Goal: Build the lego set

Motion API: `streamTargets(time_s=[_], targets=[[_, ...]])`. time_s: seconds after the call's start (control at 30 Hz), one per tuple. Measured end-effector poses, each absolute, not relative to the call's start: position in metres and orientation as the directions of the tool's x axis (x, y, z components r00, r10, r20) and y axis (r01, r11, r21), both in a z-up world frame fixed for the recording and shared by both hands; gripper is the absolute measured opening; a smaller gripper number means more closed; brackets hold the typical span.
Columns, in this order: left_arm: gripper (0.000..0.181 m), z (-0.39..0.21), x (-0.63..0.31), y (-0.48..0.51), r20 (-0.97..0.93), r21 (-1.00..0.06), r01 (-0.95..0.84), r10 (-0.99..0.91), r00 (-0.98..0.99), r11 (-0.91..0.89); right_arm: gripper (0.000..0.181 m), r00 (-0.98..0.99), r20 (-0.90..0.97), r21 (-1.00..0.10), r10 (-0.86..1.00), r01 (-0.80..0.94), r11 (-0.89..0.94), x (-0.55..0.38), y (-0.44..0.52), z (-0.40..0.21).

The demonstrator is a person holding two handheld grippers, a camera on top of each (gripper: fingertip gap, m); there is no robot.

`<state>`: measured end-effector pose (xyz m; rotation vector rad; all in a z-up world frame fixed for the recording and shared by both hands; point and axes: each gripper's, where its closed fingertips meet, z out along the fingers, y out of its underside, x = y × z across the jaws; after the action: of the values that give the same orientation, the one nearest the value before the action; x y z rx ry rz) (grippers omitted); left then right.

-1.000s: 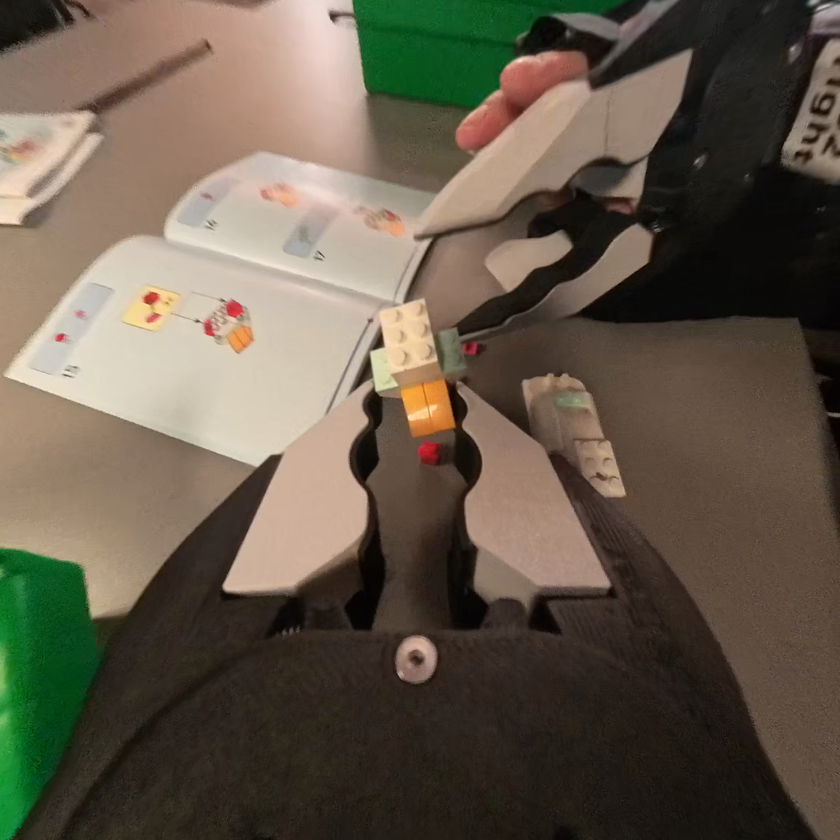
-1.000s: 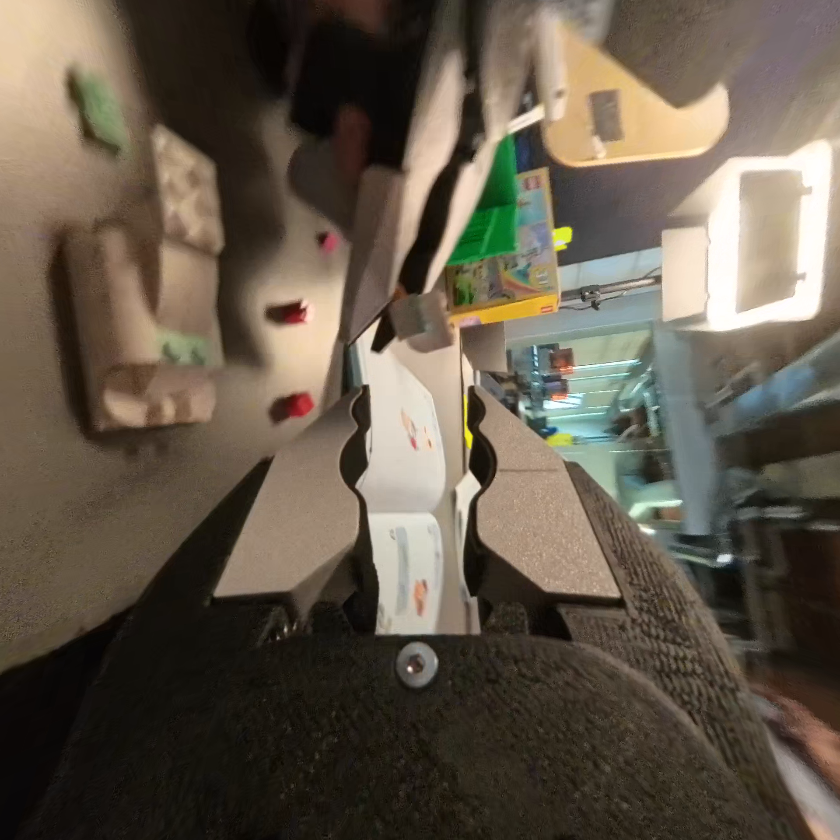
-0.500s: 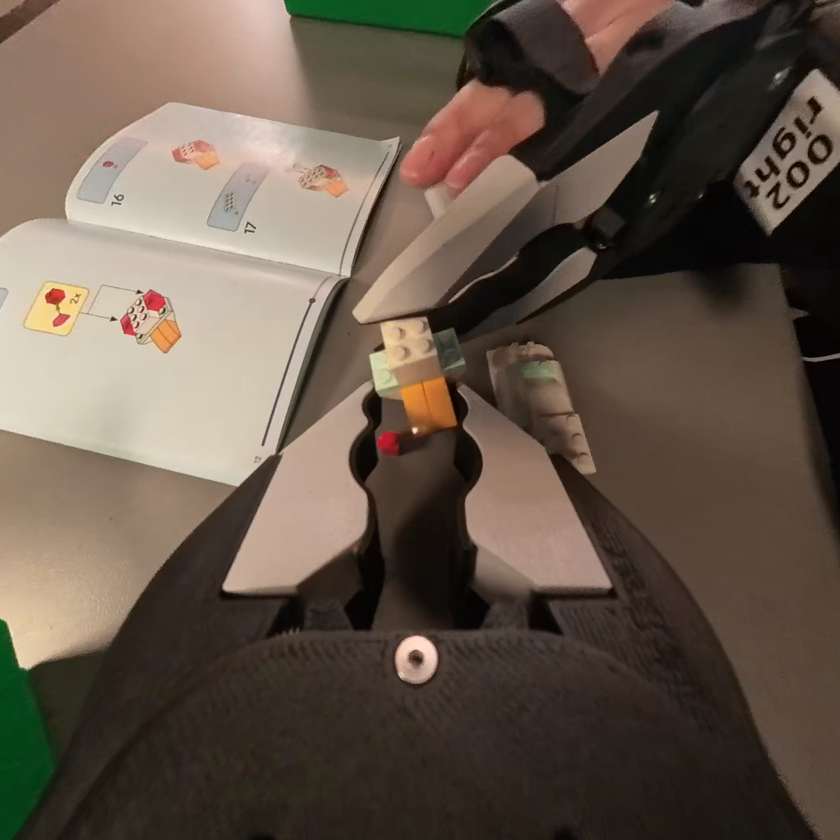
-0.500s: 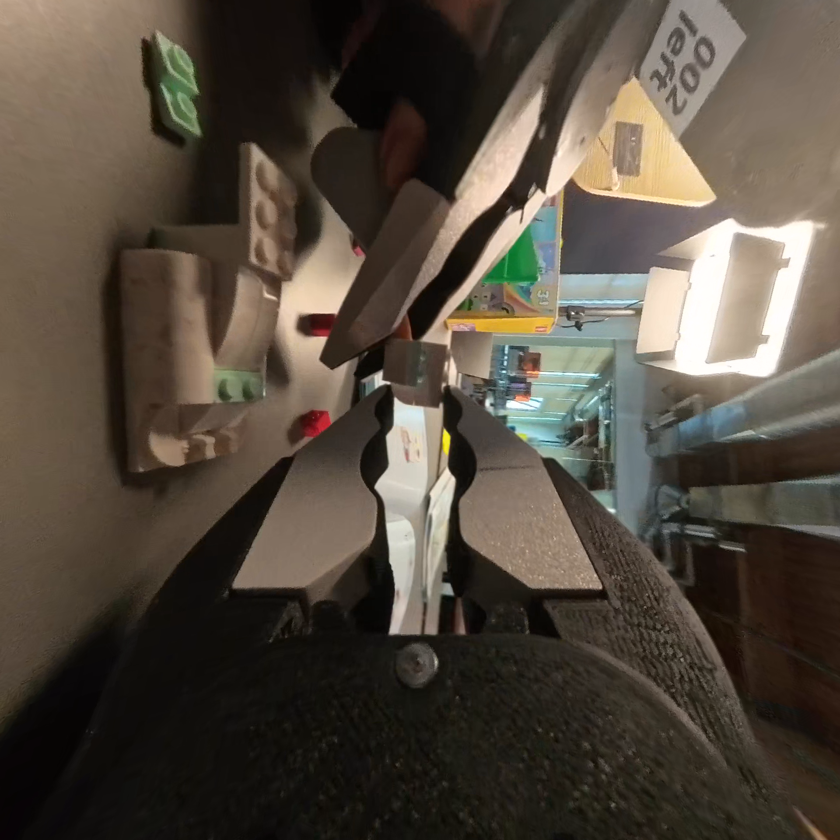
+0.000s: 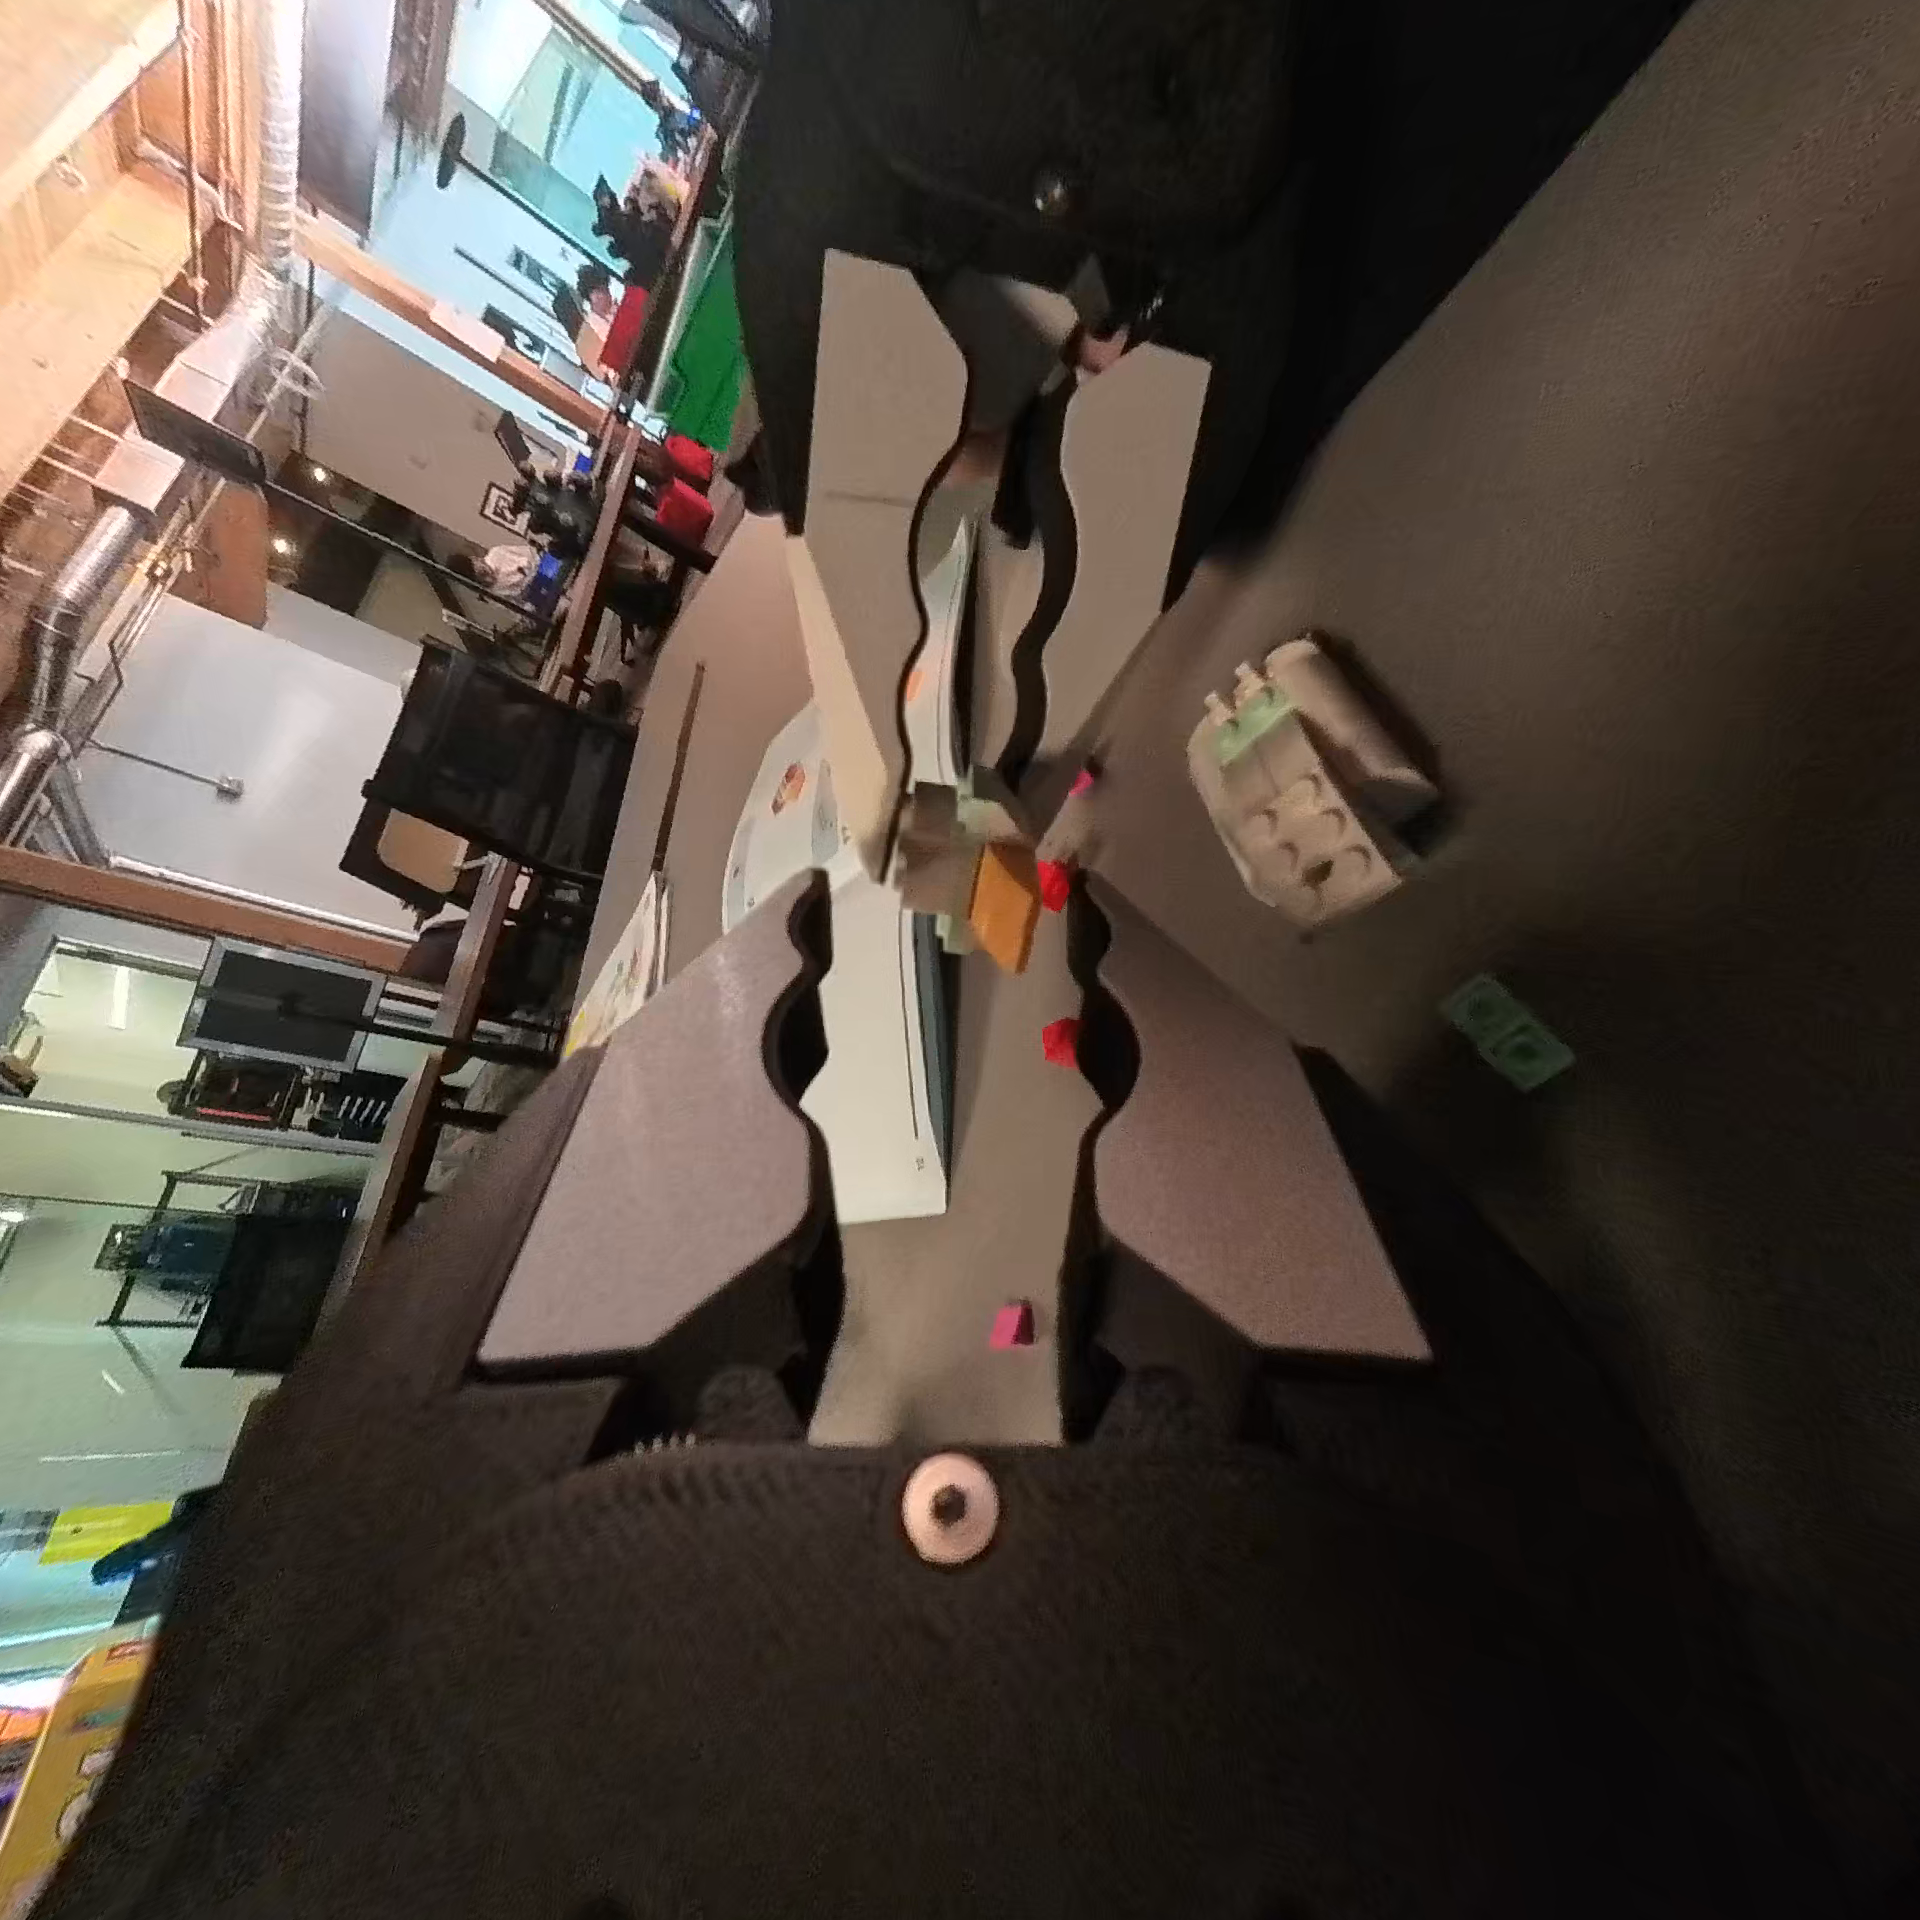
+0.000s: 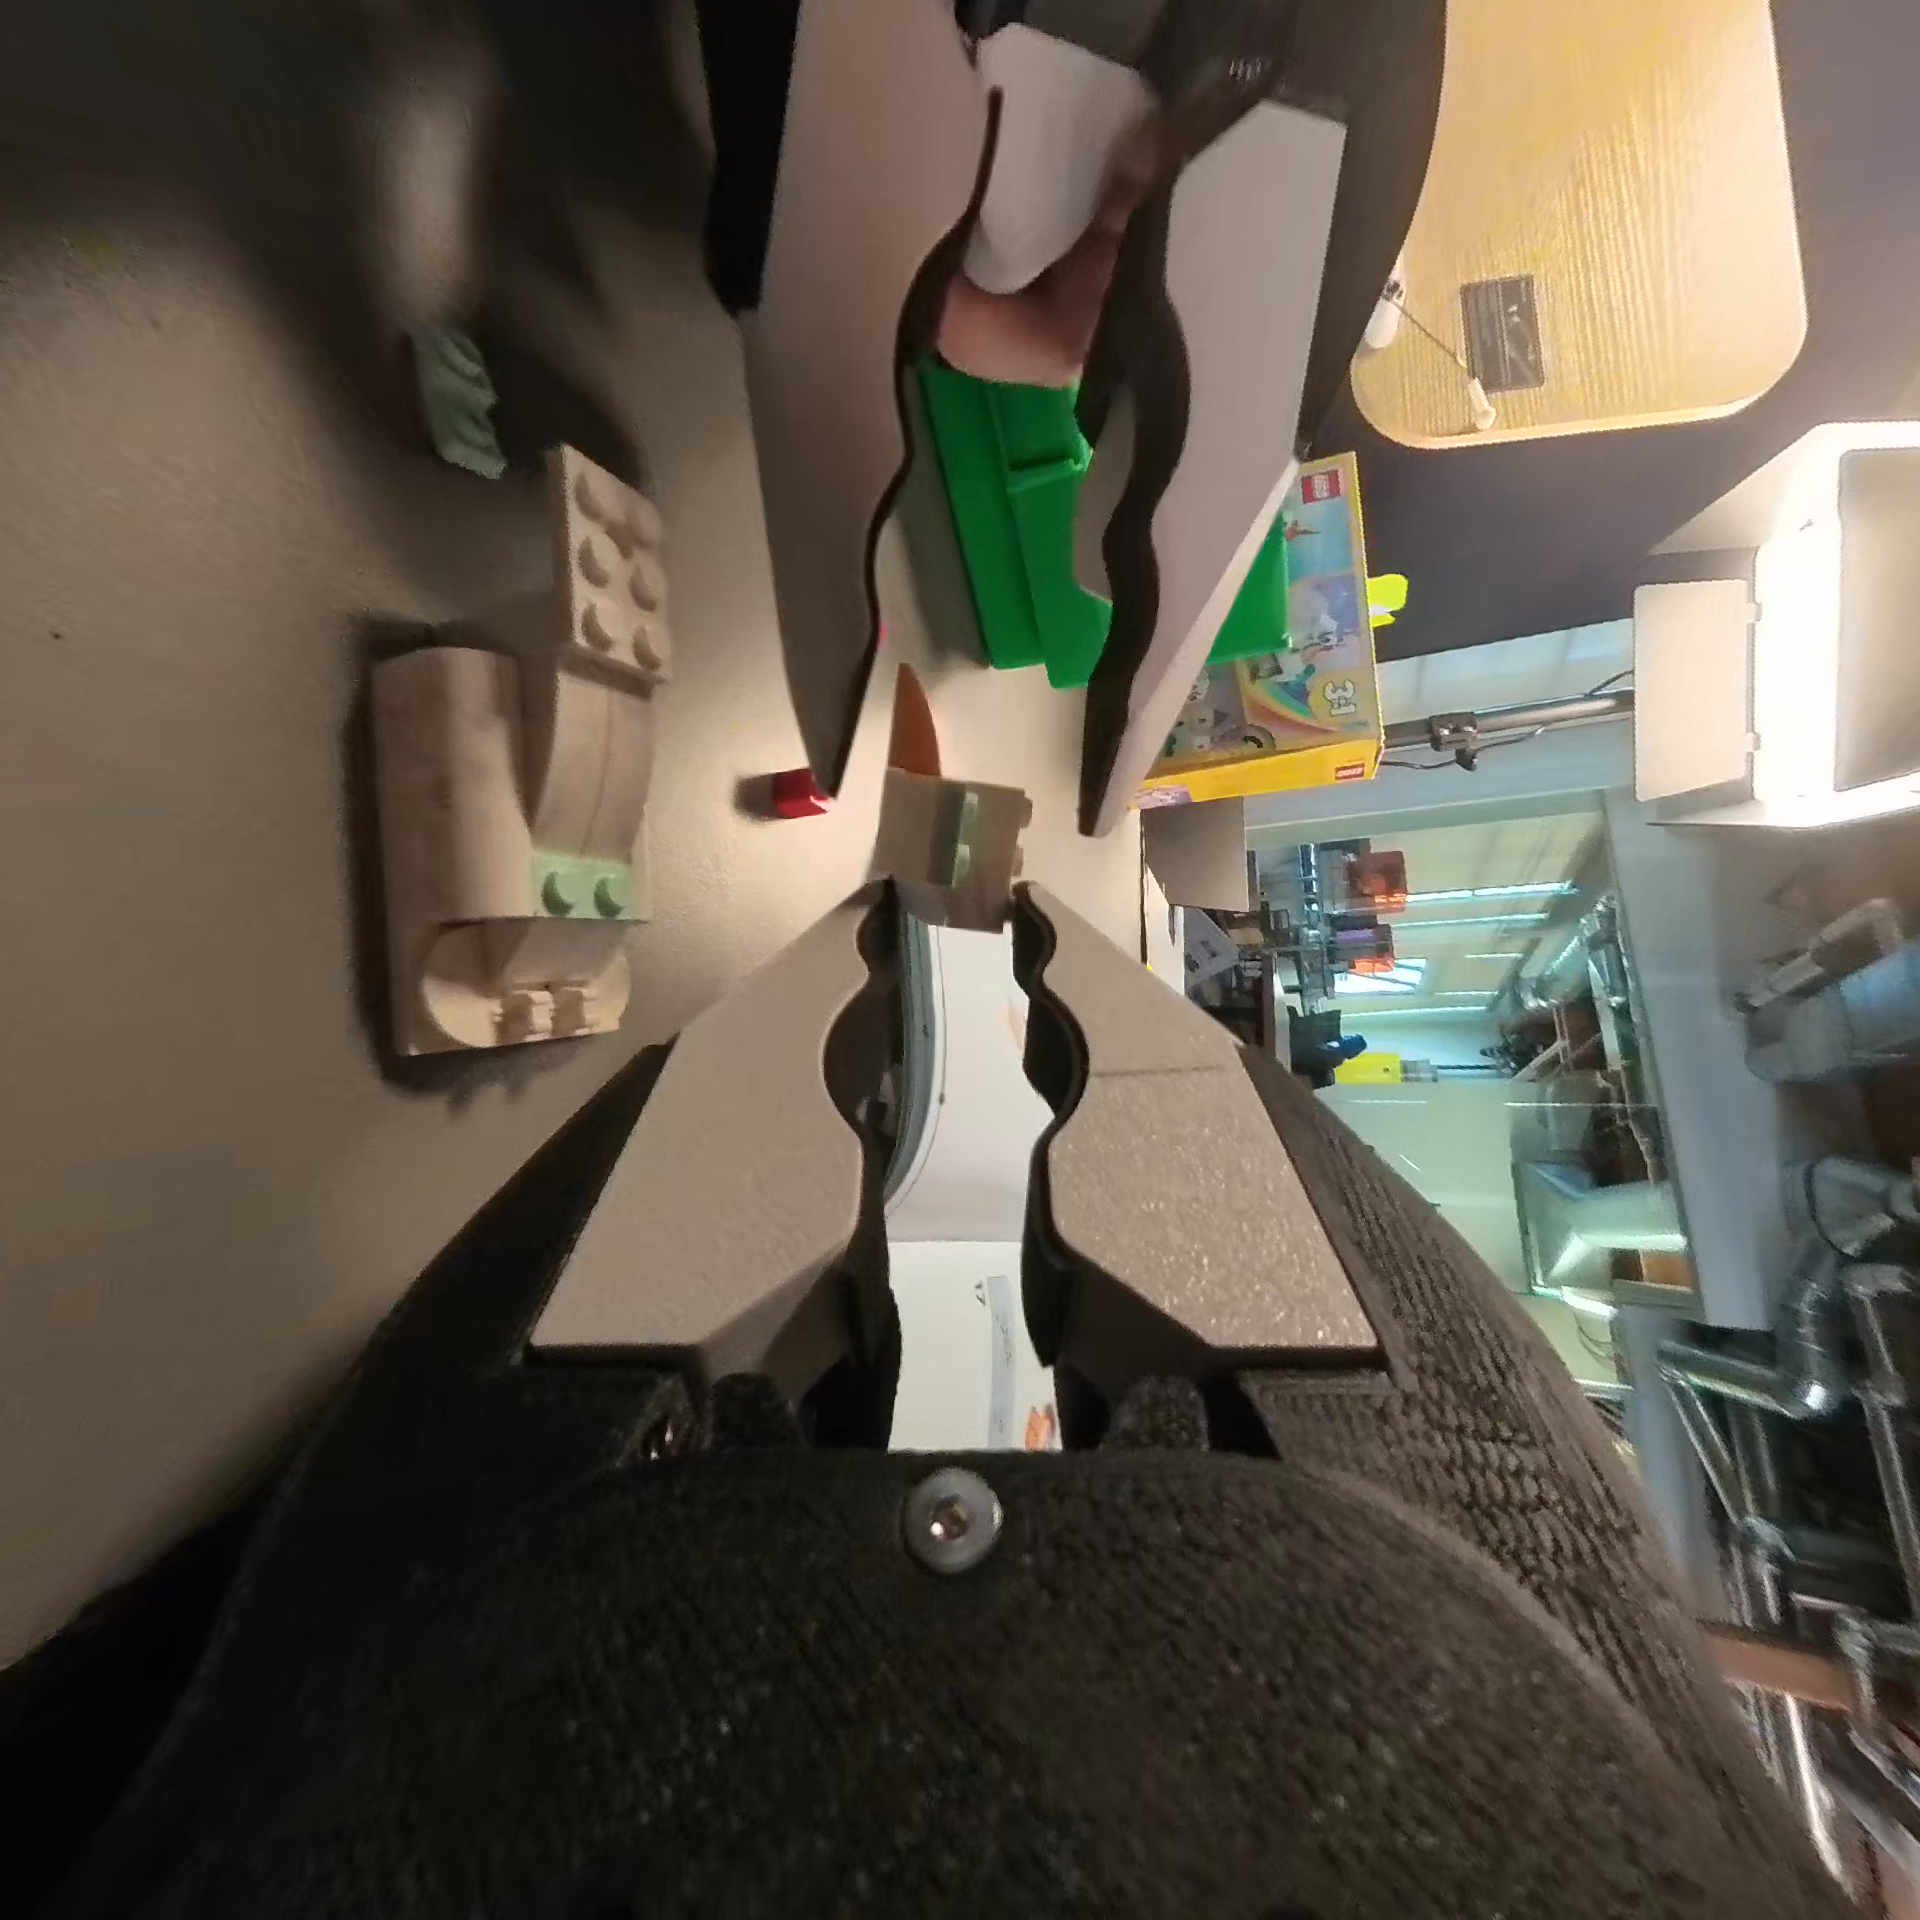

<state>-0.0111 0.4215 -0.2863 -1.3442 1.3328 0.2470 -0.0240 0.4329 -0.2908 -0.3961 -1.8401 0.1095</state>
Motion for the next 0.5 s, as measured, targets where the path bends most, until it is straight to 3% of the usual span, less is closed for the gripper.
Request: streamTargets(time_s=[0.3,0.4,0.5], targets=[[0.025,-0.293,-0.011,0.420,-0.811,-0.474,-0.815,-0.525,0.257,0.333,0.020,-0.264,0.903,-0.291,0.340,0.210,0.933,-0.024,0.430,-0.294],[0.025,-0.290,-0.021,0.427,-0.811,-0.484,-0.827,-0.501,0.302,0.285,0.033,-0.248,0.820,-0.451,0.516,0.275,0.849,-0.021,0.441,-0.292],[0.025,-0.291,-0.039,0.432,-0.813,-0.482,-0.844,-0.479,0.332,0.235,0.030,-0.279,0.569,-0.678,0.774,0.373,0.633,-0.013,0.449,-0.299]])
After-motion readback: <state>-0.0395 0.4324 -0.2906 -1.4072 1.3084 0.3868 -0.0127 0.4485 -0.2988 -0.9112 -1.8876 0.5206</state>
